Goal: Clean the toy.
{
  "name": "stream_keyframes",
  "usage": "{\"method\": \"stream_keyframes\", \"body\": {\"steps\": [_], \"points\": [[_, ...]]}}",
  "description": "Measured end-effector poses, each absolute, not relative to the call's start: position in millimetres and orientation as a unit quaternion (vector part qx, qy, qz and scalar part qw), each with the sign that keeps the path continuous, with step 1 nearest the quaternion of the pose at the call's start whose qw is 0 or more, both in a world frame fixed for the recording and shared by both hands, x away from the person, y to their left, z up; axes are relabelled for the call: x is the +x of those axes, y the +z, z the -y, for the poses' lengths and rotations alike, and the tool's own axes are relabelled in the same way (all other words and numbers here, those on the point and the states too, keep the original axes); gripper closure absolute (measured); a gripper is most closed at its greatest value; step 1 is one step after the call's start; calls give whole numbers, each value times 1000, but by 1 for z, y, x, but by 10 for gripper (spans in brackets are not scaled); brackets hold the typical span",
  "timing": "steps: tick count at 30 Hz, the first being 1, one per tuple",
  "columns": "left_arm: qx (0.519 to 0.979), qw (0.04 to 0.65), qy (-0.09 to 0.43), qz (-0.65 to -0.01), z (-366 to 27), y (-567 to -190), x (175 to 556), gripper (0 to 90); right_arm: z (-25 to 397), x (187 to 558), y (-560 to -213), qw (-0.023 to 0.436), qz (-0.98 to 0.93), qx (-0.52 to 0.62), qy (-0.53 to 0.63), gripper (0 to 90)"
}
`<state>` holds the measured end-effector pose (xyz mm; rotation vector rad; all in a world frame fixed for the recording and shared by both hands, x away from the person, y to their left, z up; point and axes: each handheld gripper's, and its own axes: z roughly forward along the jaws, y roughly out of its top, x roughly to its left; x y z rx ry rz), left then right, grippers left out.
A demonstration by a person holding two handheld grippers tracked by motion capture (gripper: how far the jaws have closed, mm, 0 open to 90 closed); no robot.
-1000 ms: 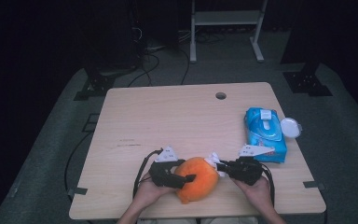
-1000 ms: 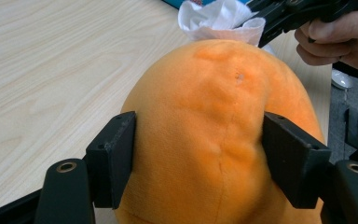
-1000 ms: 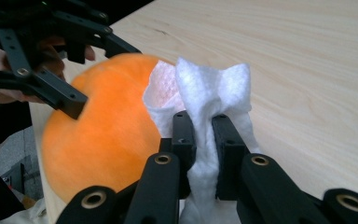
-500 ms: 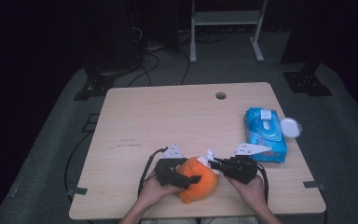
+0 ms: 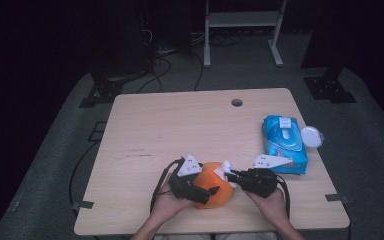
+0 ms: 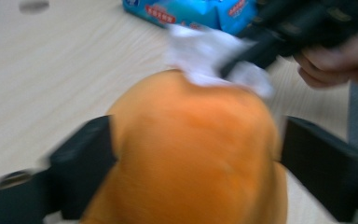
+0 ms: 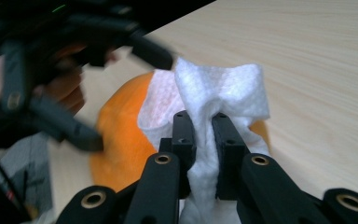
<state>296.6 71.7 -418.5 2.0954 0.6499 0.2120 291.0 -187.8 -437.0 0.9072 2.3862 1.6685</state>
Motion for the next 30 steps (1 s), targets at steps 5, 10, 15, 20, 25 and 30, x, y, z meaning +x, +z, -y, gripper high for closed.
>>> {"method": "stream_keyframes", "body": {"steps": [5, 10, 15, 20, 25, 30], "points": [[854, 443, 90, -257, -74, -425, 295, 186, 191, 291, -437, 42, -784, 287, 548, 807], [852, 443, 132, -246, -73, -427, 285, 336, 204, 303, -447, 45, -773, 335, 536, 809], [839, 450, 175, -250, -72, -421, 285, 404, 200, 303, -439, 53, -766, 337, 545, 808], [837, 446, 198, -248, -70, -422, 281, 385, 186, 304, -428, 59, -766, 311, 560, 807], [848, 448, 127, -252, -75, -416, 287, 147, 183, 299, -442, 51, -784, 299, 542, 809], [847, 444, 113, -270, -83, -421, 294, 177, 185, 296, -441, 54, -787, 289, 542, 808]]}}
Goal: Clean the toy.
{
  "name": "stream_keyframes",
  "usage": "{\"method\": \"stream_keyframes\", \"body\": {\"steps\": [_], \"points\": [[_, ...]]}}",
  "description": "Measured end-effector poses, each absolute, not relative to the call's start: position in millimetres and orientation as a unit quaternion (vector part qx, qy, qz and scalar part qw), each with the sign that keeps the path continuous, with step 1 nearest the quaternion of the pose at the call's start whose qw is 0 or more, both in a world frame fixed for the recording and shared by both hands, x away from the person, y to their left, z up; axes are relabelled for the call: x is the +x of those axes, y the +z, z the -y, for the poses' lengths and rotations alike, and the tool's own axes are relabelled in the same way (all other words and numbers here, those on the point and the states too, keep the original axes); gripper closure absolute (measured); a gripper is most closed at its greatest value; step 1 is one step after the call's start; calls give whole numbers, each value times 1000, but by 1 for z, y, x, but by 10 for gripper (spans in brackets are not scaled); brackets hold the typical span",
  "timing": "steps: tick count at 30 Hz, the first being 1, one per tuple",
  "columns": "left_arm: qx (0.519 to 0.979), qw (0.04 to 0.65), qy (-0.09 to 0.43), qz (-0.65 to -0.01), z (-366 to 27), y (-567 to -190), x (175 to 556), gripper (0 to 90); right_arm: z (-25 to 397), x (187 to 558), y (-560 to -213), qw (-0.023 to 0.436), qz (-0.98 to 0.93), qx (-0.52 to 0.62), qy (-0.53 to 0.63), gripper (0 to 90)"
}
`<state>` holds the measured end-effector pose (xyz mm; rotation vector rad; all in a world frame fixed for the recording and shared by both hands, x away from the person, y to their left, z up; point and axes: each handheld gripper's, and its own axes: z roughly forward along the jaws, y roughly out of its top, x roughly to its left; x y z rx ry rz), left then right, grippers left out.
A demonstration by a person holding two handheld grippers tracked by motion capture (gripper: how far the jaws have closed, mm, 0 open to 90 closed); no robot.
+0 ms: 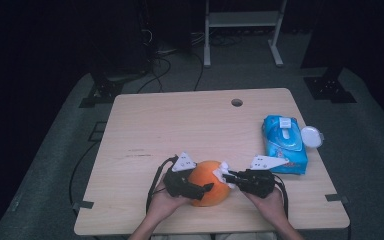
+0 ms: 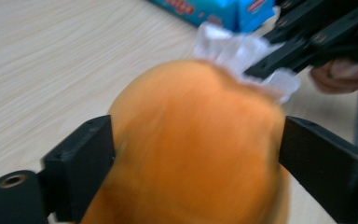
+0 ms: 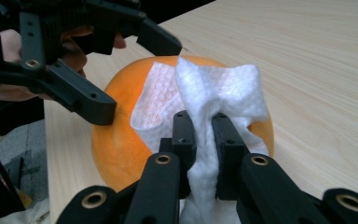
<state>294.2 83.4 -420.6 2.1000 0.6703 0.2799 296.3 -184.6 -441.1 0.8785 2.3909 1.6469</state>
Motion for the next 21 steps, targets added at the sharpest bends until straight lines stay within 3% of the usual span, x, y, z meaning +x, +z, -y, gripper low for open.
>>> {"method": "stream_keyframes", "body": {"steps": [3, 8, 12, 19, 21], "points": [[851, 437, 131, -260, -82, -422, 289, 276, 192, 305, -446, 47, -776, 326, 538, 809], [851, 438, 135, -256, -82, -423, 285, 283, 201, 315, -454, 40, -773, 369, 515, 808], [850, 440, 131, -258, -83, -423, 284, 272, 190, 307, -439, 51, -769, 337, 540, 807], [852, 438, 101, -266, -87, -413, 297, 63, 181, 300, -435, 45, -780, 292, 551, 806], [857, 429, 65, -279, -86, -418, 306, 21, 178, 298, -434, 43, -783, 277, 555, 806]]}}
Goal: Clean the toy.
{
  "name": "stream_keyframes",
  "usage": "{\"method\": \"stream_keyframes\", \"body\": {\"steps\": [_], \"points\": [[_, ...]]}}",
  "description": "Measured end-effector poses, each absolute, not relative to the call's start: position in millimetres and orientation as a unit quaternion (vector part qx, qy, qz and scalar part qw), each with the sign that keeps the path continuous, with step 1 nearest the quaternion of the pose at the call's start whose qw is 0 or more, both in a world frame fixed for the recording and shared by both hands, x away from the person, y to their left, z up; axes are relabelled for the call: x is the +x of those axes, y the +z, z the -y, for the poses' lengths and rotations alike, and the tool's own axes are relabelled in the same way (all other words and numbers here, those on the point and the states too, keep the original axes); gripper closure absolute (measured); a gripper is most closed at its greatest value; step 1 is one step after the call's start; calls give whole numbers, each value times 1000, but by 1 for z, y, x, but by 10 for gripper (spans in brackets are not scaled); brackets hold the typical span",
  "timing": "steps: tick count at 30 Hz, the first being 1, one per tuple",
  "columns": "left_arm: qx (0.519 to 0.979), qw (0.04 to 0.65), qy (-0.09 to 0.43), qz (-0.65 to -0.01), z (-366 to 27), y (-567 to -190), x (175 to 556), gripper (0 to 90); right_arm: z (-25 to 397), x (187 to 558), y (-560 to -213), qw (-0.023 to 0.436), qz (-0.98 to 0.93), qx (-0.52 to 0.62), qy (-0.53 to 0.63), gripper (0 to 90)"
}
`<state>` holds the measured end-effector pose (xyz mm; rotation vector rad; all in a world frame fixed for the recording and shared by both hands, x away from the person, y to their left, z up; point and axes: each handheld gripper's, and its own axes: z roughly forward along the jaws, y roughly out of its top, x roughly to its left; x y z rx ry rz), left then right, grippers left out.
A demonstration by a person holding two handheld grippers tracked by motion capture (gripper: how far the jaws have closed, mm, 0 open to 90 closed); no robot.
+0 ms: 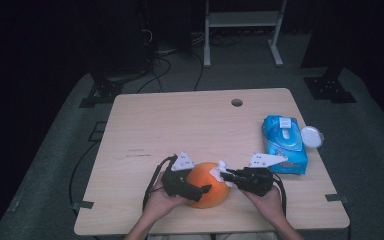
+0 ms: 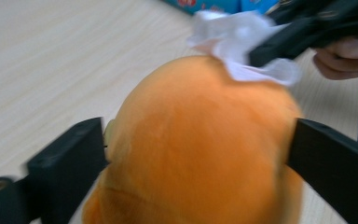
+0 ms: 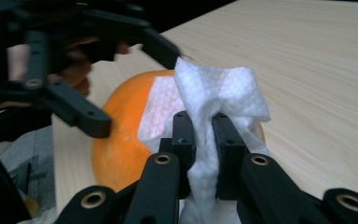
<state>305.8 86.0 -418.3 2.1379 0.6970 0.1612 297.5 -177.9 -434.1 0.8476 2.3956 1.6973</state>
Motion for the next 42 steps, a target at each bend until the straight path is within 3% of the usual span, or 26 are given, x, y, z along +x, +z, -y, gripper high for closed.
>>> {"method": "stream_keyframes", "body": {"steps": [2, 3, 6, 9, 11, 14, 19, 23, 25, 27, 32, 38, 42], "points": [[856, 430, 43, -286, -87, -424, 311, 17, 175, 296, -434, 49, -787, 271, 553, 805], [857, 430, 50, -280, -88, -424, 310, 68, 175, 297, -434, 48, -786, 273, 552, 805], [858, 432, 107, -256, -86, -419, 301, 312, 179, 303, -436, 38, -778, 290, 556, 806], [842, 442, 183, -249, -78, -414, 291, 382, 182, 305, -431, 54, -771, 300, 559, 806], [837, 440, 215, -244, -73, -414, 285, 380, 183, 306, -428, 62, -765, 303, 565, 806], [845, 427, 220, -235, -67, -420, 279, 344, 187, 309, -433, 59, -765, 313, 559, 806], [854, 431, 184, -227, -69, -414, 274, 196, 195, 313, -446, 46, -767, 336, 545, 804], [850, 428, 131, -276, -80, -411, 293, 27, 190, 307, -445, 55, -778, 314, 541, 804], [854, 416, 119, -290, -84, -421, 299, 30, 187, 305, -441, 52, -781, 303, 544, 804], [853, 419, 129, -283, -85, -425, 297, 112, 182, 301, -434, 53, -778, 286, 556, 804], [853, 418, 149, -274, -83, -425, 290, 185, 173, 296, -432, 68, -785, 273, 552, 805], [853, 418, 160, -269, -80, -424, 286, 207, 198, 313, -455, 46, -766, 364, 527, 804], [852, 420, 164, -268, -78, -424, 283, 215, 184, 307, -437, 63, -764, 332, 550, 803]]}}
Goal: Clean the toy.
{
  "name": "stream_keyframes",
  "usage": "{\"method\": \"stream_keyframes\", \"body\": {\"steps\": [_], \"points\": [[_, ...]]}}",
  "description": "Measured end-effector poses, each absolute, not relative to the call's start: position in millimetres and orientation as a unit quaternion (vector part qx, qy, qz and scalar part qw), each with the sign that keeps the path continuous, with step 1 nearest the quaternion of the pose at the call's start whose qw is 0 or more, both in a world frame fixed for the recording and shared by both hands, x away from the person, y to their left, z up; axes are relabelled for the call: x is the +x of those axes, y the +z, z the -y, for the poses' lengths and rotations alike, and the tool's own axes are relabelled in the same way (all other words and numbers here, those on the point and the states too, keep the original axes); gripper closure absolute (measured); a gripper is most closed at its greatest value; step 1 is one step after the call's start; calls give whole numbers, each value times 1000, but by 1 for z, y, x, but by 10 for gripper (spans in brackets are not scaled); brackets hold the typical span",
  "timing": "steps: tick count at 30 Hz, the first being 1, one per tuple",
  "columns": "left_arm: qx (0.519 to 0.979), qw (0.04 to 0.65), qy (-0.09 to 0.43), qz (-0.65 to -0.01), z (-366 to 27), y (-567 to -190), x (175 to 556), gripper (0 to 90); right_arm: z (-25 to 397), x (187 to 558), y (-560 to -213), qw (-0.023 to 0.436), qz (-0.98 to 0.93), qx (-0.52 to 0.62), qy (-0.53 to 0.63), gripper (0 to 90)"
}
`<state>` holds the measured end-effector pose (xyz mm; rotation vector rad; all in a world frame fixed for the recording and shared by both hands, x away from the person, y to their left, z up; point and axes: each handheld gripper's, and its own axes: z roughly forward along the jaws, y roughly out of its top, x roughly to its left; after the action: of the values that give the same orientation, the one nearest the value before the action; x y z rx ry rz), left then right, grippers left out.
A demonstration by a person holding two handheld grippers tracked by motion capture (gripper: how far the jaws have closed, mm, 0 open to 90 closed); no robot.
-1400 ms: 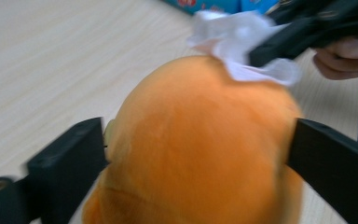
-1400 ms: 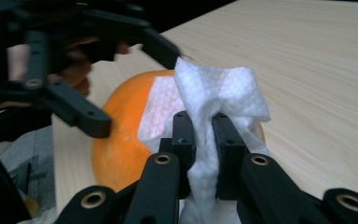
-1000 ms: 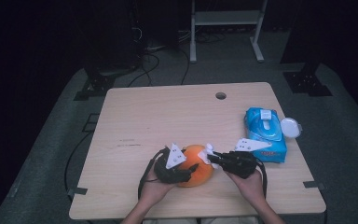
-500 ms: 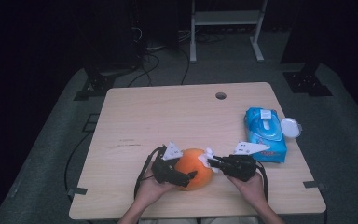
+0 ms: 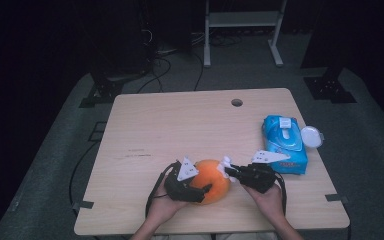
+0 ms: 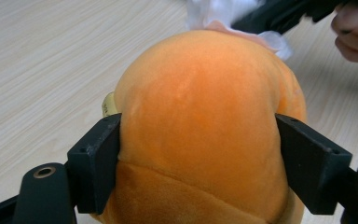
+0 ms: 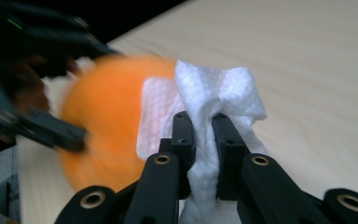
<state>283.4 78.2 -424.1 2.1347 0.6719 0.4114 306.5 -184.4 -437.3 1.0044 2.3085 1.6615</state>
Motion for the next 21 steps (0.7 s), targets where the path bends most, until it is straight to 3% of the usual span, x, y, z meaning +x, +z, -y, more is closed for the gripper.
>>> {"method": "stream_keyframes", "body": {"steps": [6, 10, 14, 15, 17, 20, 21], "points": [[861, 413, 156, -252, -75, -418, 282, 183, 172, 300, -427, 61, -775, 290, 558, 803], [866, 418, 104, -255, -80, -409, 296, 23, 173, 295, -434, 49, -782, 269, 561, 805], [874, 404, 36, -267, -83, -415, 311, 0, 170, 290, -433, 49, -792, 241, 559, 805], [873, 406, 16, -269, -82, -420, 313, 4, 171, 290, -433, 48, -792, 239, 560, 805], [870, 415, 35, -264, -83, -421, 310, 96, 172, 291, -434, 49, -791, 246, 558, 805], [864, 429, 92, -245, -82, -415, 301, 280, 174, 294, -430, 57, -783, 260, 562, 805], [860, 435, 116, -241, -81, -412, 298, 300, 175, 295, -428, 62, -782, 262, 563, 805]]}}
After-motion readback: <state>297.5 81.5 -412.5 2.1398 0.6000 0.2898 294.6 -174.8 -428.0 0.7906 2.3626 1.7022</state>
